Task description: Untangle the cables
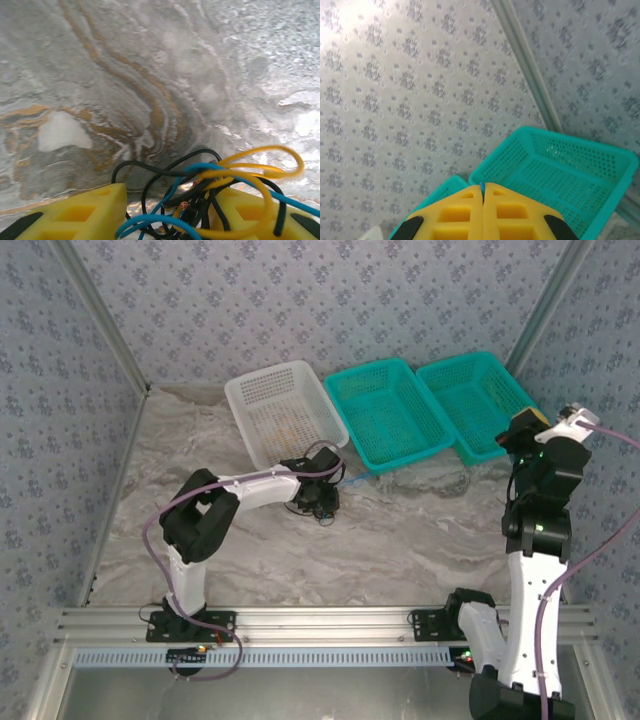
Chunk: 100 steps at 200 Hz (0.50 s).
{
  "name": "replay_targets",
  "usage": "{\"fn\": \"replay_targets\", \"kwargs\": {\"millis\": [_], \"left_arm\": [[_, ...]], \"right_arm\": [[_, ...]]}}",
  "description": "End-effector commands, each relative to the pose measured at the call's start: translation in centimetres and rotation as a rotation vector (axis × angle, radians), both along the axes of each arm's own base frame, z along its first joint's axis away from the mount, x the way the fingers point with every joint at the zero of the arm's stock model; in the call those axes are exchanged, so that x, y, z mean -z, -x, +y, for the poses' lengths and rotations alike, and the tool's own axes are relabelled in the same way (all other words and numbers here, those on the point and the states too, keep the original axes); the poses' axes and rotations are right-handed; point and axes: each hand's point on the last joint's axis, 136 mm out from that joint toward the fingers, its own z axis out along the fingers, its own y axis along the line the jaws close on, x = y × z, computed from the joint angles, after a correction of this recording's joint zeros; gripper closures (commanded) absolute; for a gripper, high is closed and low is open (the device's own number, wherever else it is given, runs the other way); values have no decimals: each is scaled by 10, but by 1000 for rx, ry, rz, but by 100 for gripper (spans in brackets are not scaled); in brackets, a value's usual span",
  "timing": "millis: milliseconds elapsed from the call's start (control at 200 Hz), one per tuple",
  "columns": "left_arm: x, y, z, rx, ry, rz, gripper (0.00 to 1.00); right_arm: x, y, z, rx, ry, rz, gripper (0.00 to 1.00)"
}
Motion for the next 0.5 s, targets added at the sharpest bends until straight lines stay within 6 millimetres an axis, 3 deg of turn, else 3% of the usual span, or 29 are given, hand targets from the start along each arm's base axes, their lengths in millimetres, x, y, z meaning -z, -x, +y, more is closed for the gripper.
{"fn": "replay_targets", "kwargs": {"millis": [0, 90, 375, 495], "left_arm": [[-4, 1, 16, -49, -31, 2, 55], [-3, 2, 18, -53, -39, 5, 55], [2, 2, 43, -154, -12, 12, 63], [0, 3, 51, -172, -23, 3, 63]], "right_arm": [[-30, 7, -10, 42, 31, -82, 100], [-35, 8, -14, 59, 49, -69, 100], [-56, 37, -58, 258, 69, -98, 100], [-49, 35, -66, 264, 51, -75, 100]]}}
